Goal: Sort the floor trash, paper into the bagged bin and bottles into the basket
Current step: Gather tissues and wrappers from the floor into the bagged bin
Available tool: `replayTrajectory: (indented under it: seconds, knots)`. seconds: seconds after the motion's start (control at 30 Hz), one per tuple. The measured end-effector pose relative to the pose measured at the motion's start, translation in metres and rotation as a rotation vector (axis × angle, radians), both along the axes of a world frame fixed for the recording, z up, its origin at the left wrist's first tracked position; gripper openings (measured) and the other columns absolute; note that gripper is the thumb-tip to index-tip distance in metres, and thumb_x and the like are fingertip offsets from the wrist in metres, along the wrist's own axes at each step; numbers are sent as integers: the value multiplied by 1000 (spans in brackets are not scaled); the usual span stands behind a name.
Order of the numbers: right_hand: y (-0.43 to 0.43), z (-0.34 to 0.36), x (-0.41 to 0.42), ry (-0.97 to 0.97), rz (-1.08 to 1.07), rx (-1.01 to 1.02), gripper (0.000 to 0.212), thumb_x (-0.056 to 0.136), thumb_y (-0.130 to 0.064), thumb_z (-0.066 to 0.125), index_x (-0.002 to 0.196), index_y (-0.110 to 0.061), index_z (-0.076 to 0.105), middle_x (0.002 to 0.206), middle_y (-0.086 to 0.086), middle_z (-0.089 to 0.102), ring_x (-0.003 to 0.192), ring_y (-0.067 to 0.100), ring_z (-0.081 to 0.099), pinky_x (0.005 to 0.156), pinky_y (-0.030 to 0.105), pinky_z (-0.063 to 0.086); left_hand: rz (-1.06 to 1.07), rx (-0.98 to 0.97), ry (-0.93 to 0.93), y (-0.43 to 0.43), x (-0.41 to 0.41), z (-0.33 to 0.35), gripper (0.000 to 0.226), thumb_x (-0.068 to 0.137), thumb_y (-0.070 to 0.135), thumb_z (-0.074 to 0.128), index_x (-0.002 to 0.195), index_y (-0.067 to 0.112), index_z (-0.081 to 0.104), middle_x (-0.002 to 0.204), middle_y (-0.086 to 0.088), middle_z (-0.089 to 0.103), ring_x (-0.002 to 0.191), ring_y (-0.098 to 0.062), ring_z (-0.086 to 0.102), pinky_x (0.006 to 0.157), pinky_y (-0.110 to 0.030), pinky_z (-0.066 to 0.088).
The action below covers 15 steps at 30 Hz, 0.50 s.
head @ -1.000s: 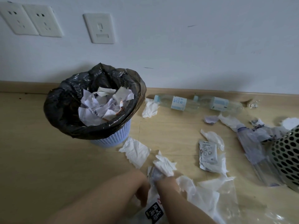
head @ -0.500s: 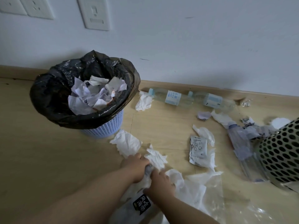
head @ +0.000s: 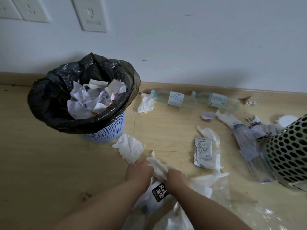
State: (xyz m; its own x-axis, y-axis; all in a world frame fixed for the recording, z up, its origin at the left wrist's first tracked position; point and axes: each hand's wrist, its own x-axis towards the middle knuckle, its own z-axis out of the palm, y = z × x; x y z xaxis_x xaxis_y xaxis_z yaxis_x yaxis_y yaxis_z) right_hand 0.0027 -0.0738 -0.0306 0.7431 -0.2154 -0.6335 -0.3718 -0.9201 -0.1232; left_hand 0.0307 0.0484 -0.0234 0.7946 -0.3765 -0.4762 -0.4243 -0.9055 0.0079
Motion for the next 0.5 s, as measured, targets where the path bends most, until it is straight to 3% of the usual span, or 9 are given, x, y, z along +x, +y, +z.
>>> replayTrajectory:
  seconds: [0.17,0.27,0.37,0.5]
  knots:
    - [-6,11,15,20,-65,65,22,94,-24,47,109,-11,56,111,6,61,97,22,57,74,28,42,33,46,-20,2,-7,-6,28,95,21,47,122,16,48,131,-7,44,119,-24,44,94,-34,36]
    - [-2,11,14,37,-88,76,21,94,-19,47,111,-10,56,114,7,59,103,24,58,80,32,45,159,21,-5,0,-9,-7,28,94,12,44,122,15,44,128,-7,48,114,-24,49,91,-32,38]
    - [-1,15,15,43,-96,100,23,94,-22,47,114,-10,54,117,8,54,107,26,56,85,35,46,310,-5,41,-1,-7,-7,35,92,16,45,126,15,36,127,-7,52,117,-26,49,90,-32,38]
    - [-8,26,26,25,-103,141,24,96,-23,44,112,-8,52,114,8,56,99,24,54,80,31,44,423,-9,87,-1,-4,-7,38,94,18,40,131,16,30,128,-8,53,121,-25,46,93,-34,33]
